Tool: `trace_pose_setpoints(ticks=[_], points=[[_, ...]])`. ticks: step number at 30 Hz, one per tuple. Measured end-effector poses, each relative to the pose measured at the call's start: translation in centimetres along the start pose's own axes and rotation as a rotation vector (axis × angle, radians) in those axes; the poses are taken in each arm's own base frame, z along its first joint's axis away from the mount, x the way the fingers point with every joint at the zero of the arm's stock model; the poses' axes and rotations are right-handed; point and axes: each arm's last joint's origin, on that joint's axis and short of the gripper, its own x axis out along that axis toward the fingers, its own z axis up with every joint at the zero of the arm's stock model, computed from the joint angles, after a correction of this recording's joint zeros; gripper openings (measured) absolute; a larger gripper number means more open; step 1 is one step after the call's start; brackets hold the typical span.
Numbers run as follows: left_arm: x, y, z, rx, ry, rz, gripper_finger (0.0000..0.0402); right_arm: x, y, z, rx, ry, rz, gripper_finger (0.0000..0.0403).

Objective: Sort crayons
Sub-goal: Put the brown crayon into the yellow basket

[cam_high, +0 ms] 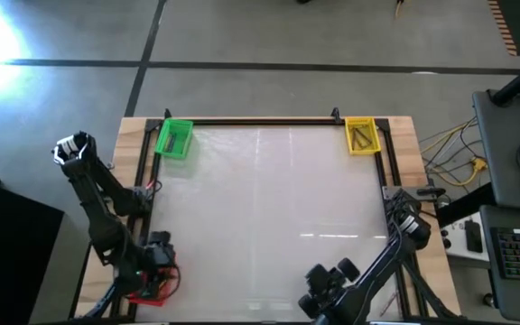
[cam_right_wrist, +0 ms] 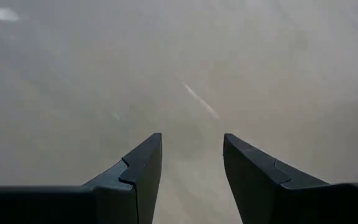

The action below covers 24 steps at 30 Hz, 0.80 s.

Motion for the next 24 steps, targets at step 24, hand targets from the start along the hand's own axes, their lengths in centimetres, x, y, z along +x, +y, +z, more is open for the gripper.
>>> trace_pose_setpoints(ticks=[24], points=[[10.1,3.5,6.2,0.181,-0.57,0.324,0.0078,1.8,-5.1,-8.8,-0.773,0.766,-0.183,0.0126]])
